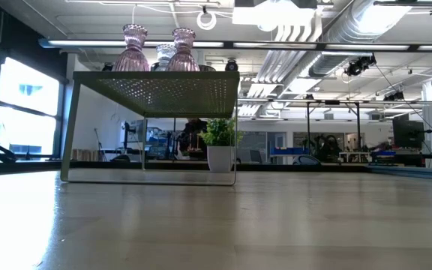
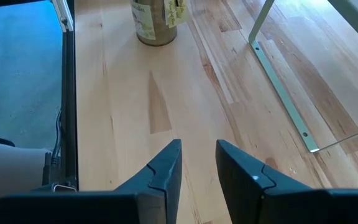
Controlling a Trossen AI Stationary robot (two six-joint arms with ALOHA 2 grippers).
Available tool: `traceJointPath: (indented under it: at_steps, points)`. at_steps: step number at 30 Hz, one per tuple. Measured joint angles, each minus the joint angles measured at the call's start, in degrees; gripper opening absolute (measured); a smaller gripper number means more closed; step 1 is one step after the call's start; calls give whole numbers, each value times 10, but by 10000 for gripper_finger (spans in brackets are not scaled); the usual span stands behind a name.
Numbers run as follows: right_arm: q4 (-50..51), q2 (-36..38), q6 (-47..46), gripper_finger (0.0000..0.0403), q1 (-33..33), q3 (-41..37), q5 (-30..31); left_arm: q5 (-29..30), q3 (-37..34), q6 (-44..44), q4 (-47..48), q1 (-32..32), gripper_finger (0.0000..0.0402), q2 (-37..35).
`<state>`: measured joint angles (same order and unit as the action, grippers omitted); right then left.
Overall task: Pick & Place candle stick holders
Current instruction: Put the brown scented candle on the shelf
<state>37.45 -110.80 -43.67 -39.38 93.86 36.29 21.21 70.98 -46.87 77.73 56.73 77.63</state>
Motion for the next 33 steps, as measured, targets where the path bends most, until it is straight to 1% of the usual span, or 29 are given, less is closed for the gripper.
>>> traceJointPath:
  at_steps: [4,6,10,15,21,33]
  points:
    - [0,0,0,94,0,0,0,-44,0,33,-2,15,383,69]
    - [0,0,0,94,0,0,0,-56,-1,46,-5,16,383,99]
    - [0,0,2,94,0,0,3,-60,-1,51,-7,15,383,129]
    - [0,0,19,94,1,0,10,-65,0,51,-34,14,383,129]
    - [0,0,31,94,8,0,4,-116,0,45,-43,14,383,128]
    - [0,0,37,94,9,0,4,-150,0,46,-93,14,383,128]
